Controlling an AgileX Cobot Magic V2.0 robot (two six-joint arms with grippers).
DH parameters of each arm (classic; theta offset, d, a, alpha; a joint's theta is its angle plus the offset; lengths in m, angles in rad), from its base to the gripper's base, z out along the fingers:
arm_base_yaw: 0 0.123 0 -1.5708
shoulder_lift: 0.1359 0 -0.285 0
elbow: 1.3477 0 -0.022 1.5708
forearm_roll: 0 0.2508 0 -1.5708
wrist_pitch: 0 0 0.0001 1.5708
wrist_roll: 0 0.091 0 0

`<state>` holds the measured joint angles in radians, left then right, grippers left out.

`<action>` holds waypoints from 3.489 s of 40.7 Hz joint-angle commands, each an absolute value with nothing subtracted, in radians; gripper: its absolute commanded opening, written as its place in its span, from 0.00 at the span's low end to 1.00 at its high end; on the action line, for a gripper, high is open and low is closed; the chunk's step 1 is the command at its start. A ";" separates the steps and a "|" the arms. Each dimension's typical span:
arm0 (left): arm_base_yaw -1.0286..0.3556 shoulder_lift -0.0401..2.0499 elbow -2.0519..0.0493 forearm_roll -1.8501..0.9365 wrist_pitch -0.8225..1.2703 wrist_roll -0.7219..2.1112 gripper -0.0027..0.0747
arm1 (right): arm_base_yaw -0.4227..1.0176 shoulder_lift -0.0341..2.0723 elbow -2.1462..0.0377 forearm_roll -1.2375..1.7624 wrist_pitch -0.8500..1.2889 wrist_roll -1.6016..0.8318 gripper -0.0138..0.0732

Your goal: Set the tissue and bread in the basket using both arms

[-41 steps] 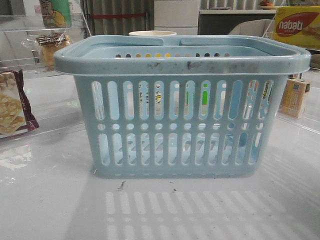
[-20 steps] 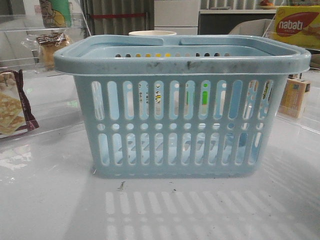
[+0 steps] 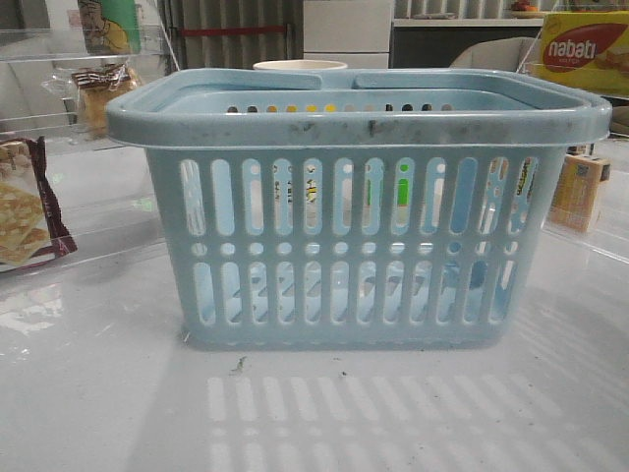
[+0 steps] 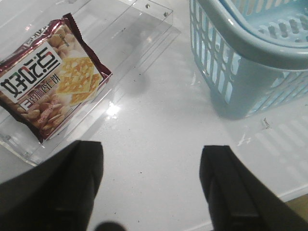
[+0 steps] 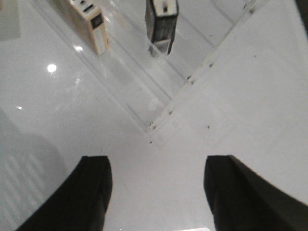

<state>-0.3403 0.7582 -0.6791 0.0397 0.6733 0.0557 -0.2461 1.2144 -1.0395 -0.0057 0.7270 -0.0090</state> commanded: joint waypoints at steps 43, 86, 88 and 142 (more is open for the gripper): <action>-0.349 0.758 -0.708 0.042 0.604 0.059 0.66 | -0.256 1.757 -1.406 -0.025 0.438 -0.018 0.52; -0.349 0.758 -0.708 0.042 0.604 0.059 0.66 | 0.382 1.498 -1.405 -0.025 0.532 -0.018 0.27; -0.349 0.758 -0.708 0.042 0.604 0.059 0.66 | 0.415 1.521 -1.405 -0.025 0.532 -0.018 0.27; -0.349 0.758 -0.708 0.042 0.604 0.059 0.66 | 0.475 1.002 -0.969 -0.053 0.457 -0.018 0.77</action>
